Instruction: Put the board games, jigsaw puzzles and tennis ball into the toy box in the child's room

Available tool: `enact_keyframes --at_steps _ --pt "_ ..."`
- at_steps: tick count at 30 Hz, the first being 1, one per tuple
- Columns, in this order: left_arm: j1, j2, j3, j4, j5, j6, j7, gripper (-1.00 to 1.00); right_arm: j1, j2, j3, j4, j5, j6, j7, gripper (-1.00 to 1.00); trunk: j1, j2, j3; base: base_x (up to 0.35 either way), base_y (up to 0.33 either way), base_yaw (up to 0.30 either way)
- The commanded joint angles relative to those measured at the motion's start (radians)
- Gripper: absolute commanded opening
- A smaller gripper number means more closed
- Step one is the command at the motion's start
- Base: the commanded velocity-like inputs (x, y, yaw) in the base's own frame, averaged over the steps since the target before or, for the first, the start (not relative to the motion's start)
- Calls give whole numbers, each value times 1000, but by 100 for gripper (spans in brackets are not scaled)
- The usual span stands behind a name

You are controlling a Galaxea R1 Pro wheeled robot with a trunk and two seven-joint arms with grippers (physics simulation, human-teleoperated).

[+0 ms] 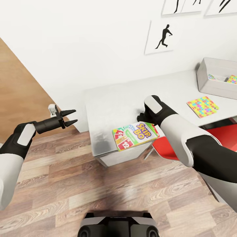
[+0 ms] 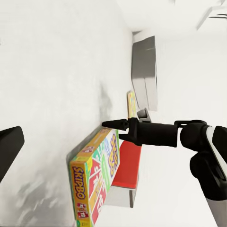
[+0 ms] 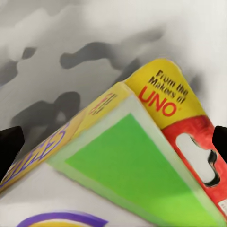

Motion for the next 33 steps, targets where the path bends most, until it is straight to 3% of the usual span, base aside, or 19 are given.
enact_keyframes --at_steps 1,33 --pt "-1 0 1 0 -4 3 -5 100 -1 -1 8 -1 -11 4 -8 100 0 -2 -1 -32 34 0" --pt "-1 0 1 0 -5 3 -5 100 -1 1 8 -1 -11 4 -7 100 0 -2 -1 -20 48 0"
